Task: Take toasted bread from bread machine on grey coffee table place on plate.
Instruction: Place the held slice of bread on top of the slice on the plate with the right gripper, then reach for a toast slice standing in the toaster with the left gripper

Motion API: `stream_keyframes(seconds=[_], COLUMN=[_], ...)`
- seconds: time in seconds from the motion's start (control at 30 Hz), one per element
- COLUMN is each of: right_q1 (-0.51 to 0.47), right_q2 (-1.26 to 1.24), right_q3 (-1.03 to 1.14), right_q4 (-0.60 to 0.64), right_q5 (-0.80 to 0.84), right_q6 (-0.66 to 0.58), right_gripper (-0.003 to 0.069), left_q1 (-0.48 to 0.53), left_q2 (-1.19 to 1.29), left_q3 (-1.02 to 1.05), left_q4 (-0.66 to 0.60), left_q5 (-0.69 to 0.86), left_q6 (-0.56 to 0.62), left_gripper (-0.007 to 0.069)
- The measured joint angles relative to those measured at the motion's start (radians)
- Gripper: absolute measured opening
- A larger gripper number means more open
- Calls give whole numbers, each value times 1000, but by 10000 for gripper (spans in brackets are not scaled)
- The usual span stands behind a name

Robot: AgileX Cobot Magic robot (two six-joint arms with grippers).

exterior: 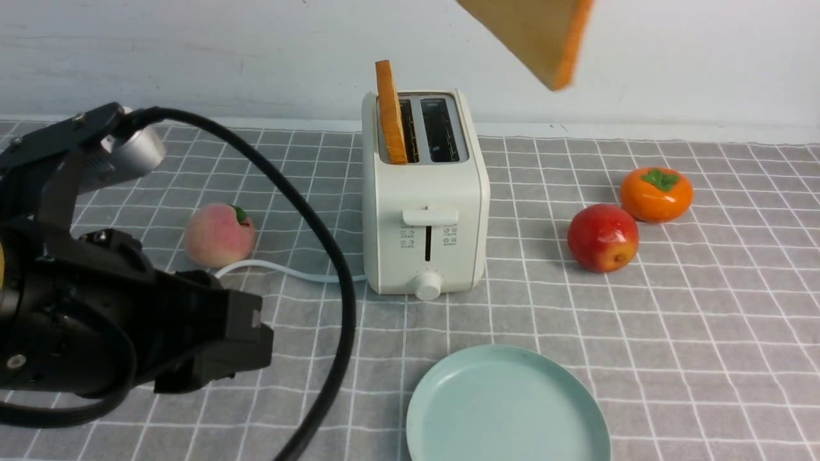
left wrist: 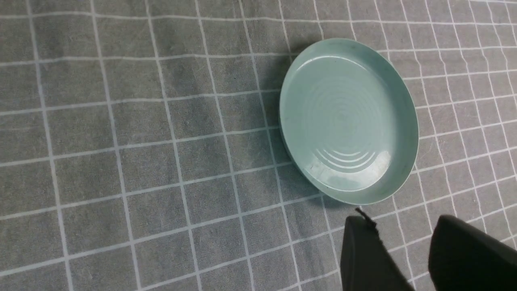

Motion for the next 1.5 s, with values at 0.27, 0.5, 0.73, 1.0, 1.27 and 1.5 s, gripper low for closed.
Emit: stream_keyframes(seconds=[0.27, 0.5, 0.73, 1.0, 1.27, 1.5], right_q1=[0, 0, 0, 0, -110, -272], right_q2=[-113, -97, -65, -65, -137, -409], right_q3=[458, 930, 1152, 1194, 1182, 1112], right_q4=[84, 469, 868, 879, 803, 747], right_q5=[65, -252, -425, -586, -644, -462], right_q6=[121, -39, -358, -542, -560, -560], right_gripper=[111, 111, 127, 423, 637, 606], left_q1=[0, 0, 0, 0, 0, 0], left_q2=[0, 0, 0, 0, 44, 222], left_q3=[0, 0, 0, 0, -4, -152], left_q4=[0, -11, -23, -27, 60, 145], left_q5=[-10, -29, -29, -90, -324, -298], left_q6=[0, 0, 0, 0, 19, -9], left_gripper=[238, 238, 238, 238, 248, 353])
